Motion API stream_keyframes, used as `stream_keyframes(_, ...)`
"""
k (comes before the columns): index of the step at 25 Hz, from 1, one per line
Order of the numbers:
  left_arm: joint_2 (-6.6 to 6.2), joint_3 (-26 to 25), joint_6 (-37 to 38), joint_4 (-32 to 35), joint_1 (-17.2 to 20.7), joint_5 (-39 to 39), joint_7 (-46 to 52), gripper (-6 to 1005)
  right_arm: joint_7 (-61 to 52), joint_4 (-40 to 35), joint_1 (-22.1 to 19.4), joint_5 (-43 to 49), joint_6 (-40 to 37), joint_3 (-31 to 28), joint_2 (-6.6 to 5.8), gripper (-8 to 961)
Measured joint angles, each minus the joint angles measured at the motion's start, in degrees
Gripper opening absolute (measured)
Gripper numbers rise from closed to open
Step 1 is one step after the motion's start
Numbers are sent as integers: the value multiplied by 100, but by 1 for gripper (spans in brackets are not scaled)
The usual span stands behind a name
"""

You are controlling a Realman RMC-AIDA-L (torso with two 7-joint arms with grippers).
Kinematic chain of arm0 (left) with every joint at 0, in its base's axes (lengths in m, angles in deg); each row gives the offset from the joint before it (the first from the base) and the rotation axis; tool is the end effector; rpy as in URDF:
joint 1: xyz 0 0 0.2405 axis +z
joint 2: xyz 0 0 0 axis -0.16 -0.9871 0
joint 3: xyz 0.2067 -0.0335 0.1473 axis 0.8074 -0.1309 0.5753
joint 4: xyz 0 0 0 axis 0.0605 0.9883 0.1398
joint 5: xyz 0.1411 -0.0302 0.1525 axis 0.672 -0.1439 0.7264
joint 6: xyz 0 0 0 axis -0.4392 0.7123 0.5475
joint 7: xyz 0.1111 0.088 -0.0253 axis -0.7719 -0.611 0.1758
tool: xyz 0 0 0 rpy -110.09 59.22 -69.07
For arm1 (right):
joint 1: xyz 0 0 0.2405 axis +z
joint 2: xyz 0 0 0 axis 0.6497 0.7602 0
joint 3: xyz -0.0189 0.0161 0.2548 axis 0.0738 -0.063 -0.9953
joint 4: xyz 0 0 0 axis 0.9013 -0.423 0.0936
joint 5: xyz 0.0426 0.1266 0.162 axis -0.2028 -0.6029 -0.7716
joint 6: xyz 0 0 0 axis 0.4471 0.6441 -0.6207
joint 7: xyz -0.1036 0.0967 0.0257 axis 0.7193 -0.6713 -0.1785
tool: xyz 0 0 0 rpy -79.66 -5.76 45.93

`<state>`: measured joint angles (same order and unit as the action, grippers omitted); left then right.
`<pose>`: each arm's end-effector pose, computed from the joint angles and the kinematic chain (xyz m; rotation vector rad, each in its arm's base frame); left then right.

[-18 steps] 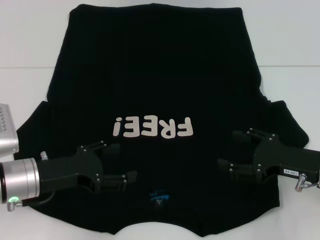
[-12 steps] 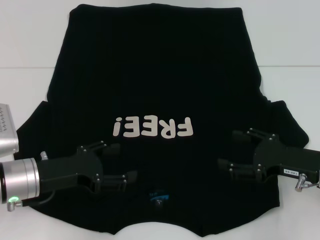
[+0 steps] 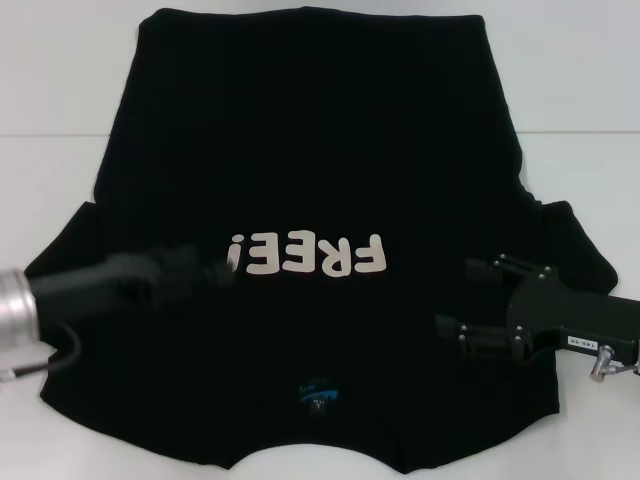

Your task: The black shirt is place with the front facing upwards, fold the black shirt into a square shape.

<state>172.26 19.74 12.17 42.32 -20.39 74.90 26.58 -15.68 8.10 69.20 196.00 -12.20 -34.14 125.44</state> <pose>-0.2964 0.3313 0.0094 -2.4602 -1.0784 -0.8020 0.2858 0.3270 -0.0272 -2.6157 0.4300 0.6077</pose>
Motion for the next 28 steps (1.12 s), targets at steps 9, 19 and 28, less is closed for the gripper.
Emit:
stream_keyframes(9,-921,-467,244,-77,-136,285,3218,933,-191,7,11,33,-9,4,-8,940)
stream_keyframes(19,-1168,-732,-771,178,-37,1559,4700,932,-403,16,51,49,-12,11,-15,940)
stream_keyframes(28,-1100,-710,-1575,-66,-46,1835,4776,932,-440,18,33,50,-20,15,-25,941)
